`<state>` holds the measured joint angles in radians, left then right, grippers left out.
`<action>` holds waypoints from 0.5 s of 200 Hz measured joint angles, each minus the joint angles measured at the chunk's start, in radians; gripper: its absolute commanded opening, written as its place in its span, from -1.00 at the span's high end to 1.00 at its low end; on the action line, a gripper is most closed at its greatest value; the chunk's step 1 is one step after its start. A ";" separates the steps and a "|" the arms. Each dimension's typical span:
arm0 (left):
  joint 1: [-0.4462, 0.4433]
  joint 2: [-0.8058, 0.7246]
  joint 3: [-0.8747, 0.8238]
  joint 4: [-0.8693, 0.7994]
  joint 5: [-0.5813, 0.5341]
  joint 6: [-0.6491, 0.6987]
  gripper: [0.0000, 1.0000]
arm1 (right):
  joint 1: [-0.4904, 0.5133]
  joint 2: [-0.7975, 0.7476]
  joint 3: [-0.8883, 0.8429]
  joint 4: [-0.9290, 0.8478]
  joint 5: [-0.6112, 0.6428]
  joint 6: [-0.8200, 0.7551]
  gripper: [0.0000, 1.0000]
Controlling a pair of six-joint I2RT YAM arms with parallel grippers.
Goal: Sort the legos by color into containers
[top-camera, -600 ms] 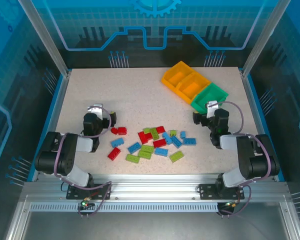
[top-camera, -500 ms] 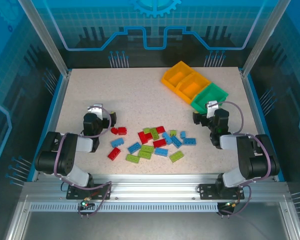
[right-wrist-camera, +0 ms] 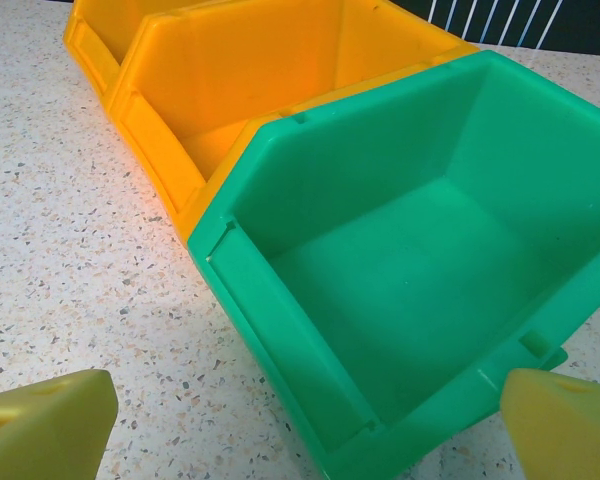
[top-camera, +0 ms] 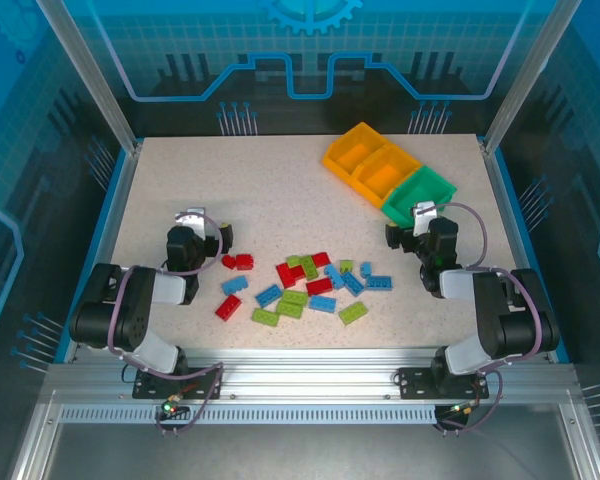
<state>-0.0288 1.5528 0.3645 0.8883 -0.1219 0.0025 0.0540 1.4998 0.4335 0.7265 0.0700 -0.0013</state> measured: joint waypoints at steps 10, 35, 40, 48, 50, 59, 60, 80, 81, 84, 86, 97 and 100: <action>0.000 0.000 0.000 0.000 0.000 0.000 -0.98 | 0.000 0.000 0.000 0.000 0.000 0.000 -1.00; 0.000 0.000 0.000 0.000 0.000 0.000 -0.98 | 0.000 0.000 0.000 0.000 0.000 0.000 -1.00; 0.000 0.000 0.000 0.000 0.000 0.000 -0.98 | 0.000 0.000 0.000 0.000 0.000 0.000 -1.00; 0.000 0.000 0.000 0.000 0.000 0.000 -0.97 | 0.000 0.000 0.000 0.000 0.000 0.000 -1.00; 0.000 0.000 0.000 0.000 0.000 0.000 -0.98 | 0.000 0.000 0.000 0.000 0.000 0.000 -1.00; 0.000 0.000 0.001 0.000 0.000 0.000 -0.98 | 0.000 0.000 0.000 0.000 0.000 0.000 -1.00; 0.000 0.000 0.001 0.000 0.000 0.000 -0.98 | 0.000 0.000 0.000 0.000 0.000 0.000 -1.00; 0.000 -0.016 0.011 -0.039 0.000 0.000 -0.97 | 0.003 -0.012 0.028 -0.086 0.006 0.000 -1.00; 0.000 -0.019 0.014 -0.051 0.000 0.000 -0.98 | 0.003 -0.013 0.032 -0.096 0.008 0.000 -1.00; 0.000 -0.032 0.020 -0.077 -0.003 -0.002 -0.98 | 0.004 -0.018 0.047 -0.130 0.010 0.002 -1.00; 0.000 -0.045 0.026 -0.106 -0.005 -0.005 -0.97 | 0.005 -0.021 0.056 -0.151 0.012 0.004 -0.99; -0.001 -0.118 0.076 -0.269 -0.029 -0.036 -0.97 | 0.006 -0.039 0.145 -0.307 0.025 0.024 -0.95; -0.001 -0.137 0.098 -0.322 -0.037 -0.056 -0.98 | 0.006 -0.043 0.180 -0.356 0.028 0.034 -0.94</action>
<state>-0.0299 1.4155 0.4622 0.5663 -0.1585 -0.0536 0.0601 1.4570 0.6132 0.3702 0.0978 0.0330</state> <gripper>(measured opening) 0.989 0.986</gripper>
